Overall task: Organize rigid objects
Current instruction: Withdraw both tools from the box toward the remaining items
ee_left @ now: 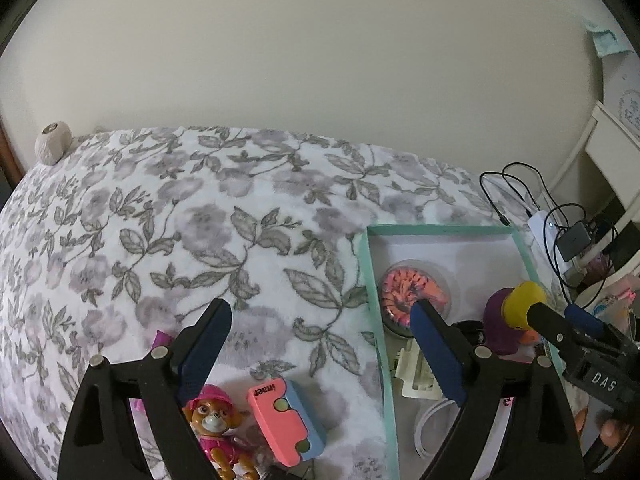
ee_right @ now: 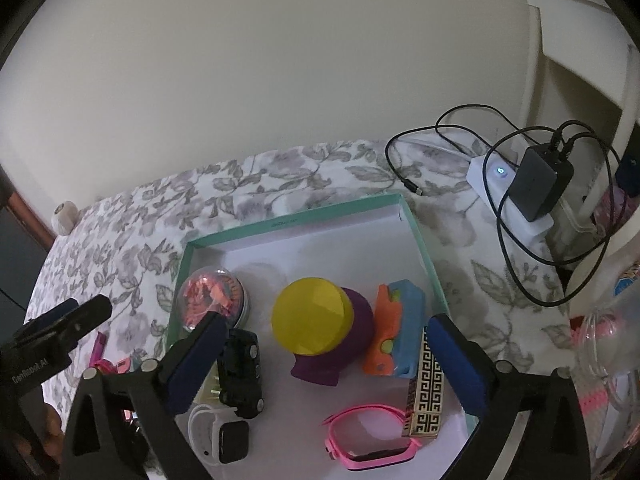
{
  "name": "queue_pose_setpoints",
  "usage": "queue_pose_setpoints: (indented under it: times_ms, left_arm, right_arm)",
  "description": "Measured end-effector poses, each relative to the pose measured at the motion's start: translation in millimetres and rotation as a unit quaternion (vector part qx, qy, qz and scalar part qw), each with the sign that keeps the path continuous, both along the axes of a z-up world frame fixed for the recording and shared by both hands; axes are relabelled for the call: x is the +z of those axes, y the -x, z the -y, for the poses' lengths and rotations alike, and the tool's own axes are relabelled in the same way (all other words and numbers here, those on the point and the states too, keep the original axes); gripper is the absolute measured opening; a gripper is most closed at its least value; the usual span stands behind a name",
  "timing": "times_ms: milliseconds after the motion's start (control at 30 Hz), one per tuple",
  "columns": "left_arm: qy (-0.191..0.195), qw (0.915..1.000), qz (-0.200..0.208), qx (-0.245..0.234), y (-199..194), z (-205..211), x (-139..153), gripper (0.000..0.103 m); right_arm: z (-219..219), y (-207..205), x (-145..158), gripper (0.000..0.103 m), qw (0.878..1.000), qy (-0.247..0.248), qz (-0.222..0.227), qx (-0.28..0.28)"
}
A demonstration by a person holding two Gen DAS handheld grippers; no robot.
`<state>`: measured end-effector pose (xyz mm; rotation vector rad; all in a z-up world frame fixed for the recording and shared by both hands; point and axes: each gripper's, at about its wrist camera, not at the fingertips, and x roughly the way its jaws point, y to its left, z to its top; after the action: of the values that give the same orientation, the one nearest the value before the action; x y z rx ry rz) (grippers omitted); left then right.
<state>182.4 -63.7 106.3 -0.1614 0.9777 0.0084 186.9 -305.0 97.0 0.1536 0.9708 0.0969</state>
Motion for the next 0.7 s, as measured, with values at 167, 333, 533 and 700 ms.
queue_pose_setpoints:
  times_ms: [167, 333, 533, 700]
  left_arm:
    - [0.000, 0.9999, -0.005, 0.013, 0, -4, -4, 0.102]
    - [0.002, 0.9999, -0.008, 0.013, -1, -6, -5, 0.102]
    - [0.002, 0.9999, -0.010, 0.012, -1, -7, -4, 0.102]
    - [0.012, 0.9998, -0.012, 0.008, -1, -19, 3, 0.102]
  right_arm:
    - [-5, -2, -4, 0.103, 1.000, 0.003, -0.007, 0.008]
    - [-9, -2, -4, 0.103, 1.000, 0.009, -0.010, 0.014]
    - [-13, -3, -4, 0.103, 1.000, 0.012, -0.013, 0.021]
    - [-19, 1, 6, 0.103, 1.000, 0.005, -0.009, 0.024]
